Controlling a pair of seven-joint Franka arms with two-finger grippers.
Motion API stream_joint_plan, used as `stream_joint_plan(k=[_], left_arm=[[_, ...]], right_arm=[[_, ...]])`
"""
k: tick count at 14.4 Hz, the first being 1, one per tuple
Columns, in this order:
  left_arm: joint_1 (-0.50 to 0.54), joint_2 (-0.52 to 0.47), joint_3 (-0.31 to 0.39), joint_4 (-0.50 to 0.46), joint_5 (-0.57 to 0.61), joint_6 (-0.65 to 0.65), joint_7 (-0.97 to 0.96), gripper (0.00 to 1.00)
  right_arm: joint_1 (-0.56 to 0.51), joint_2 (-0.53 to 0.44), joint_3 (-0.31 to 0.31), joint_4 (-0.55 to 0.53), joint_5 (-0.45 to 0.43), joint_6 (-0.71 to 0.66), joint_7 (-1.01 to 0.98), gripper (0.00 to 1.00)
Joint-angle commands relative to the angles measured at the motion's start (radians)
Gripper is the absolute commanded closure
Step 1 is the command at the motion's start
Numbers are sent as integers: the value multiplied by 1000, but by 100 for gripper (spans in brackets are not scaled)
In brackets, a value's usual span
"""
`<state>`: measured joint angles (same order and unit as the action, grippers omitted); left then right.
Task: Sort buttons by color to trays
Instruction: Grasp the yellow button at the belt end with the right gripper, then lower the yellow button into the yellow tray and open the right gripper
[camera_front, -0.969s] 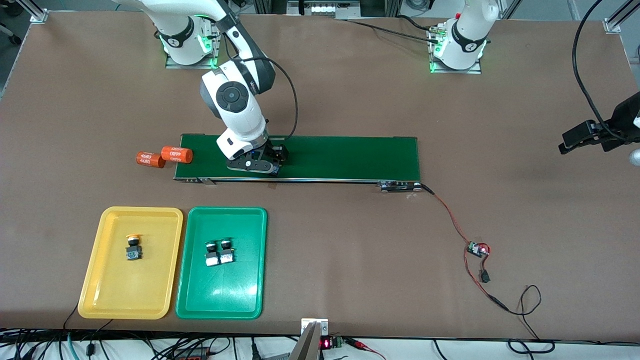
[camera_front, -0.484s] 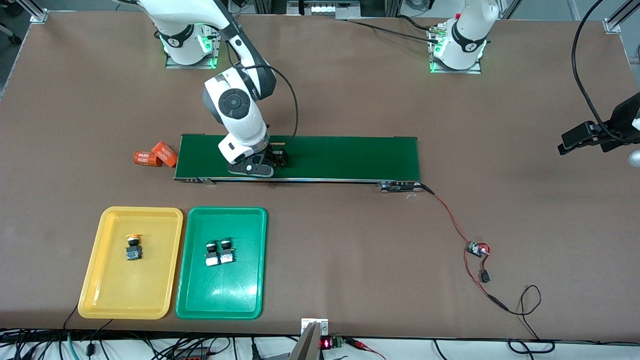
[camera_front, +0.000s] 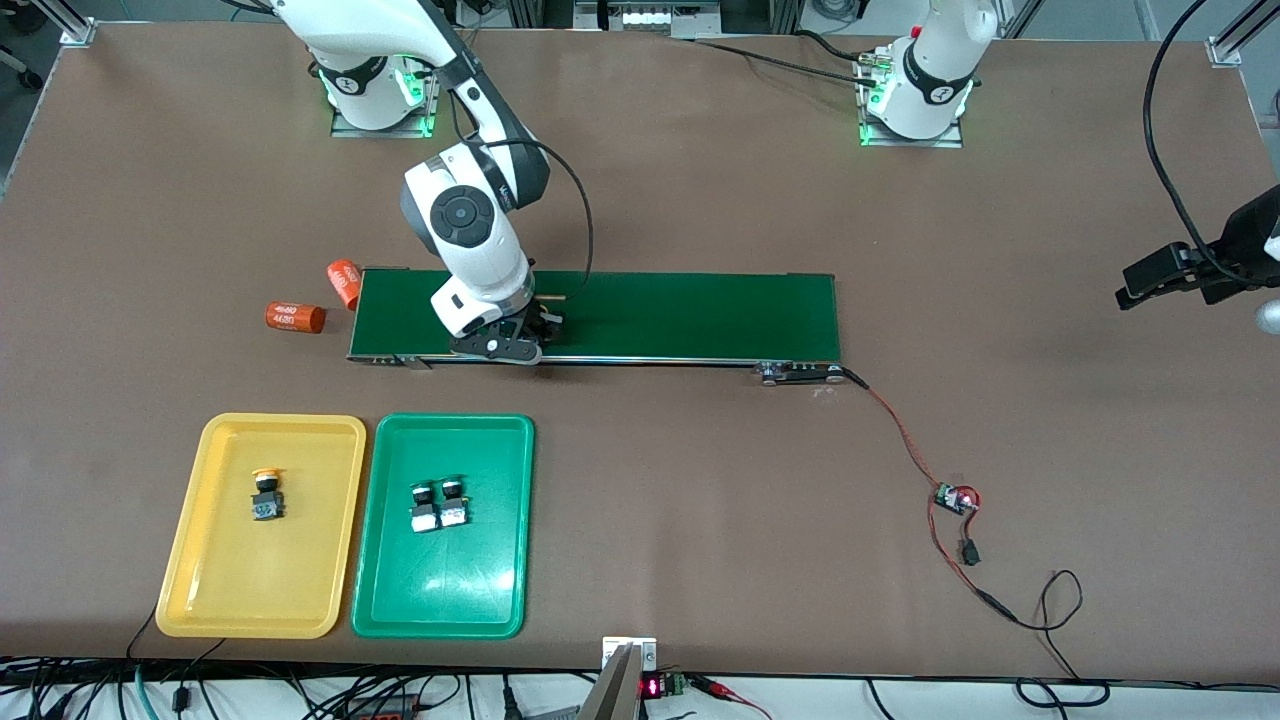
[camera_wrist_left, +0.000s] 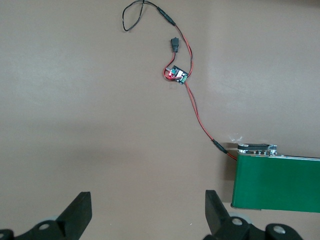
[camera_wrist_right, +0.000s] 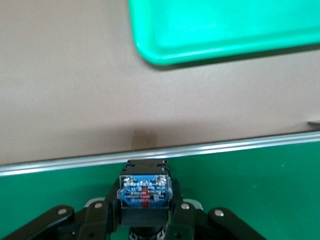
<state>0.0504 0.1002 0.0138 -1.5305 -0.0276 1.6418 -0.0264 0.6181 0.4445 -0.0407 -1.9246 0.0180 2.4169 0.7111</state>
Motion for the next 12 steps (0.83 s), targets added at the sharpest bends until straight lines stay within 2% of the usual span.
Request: stream_joint_plan(k=[1, 3, 4, 6, 10, 12], left_arm=[[0, 3, 0, 12, 2, -13, 11, 0], [0, 3, 0, 13, 2, -13, 11, 0], [0, 4, 0, 13, 2, -11, 11, 0], [0, 6, 0, 13, 2, -10, 11, 0], [-1, 9, -2, 13, 2, -10, 11, 0], [-9, 9, -3, 13, 2, -11, 11, 0]], right_arm=[[-67, -12, 4, 181, -9, -219, -76, 89], [-133, -7, 2, 289, -12, -310, -200, 89], [-231, 16, 4, 333, -24, -321, -358, 88], [-352, 46, 4, 344, -18, -315, -551, 88], [-515, 176, 4, 459, -16, -306, -754, 87], [-558, 236, 5, 502, -13, -276, -804, 85]])
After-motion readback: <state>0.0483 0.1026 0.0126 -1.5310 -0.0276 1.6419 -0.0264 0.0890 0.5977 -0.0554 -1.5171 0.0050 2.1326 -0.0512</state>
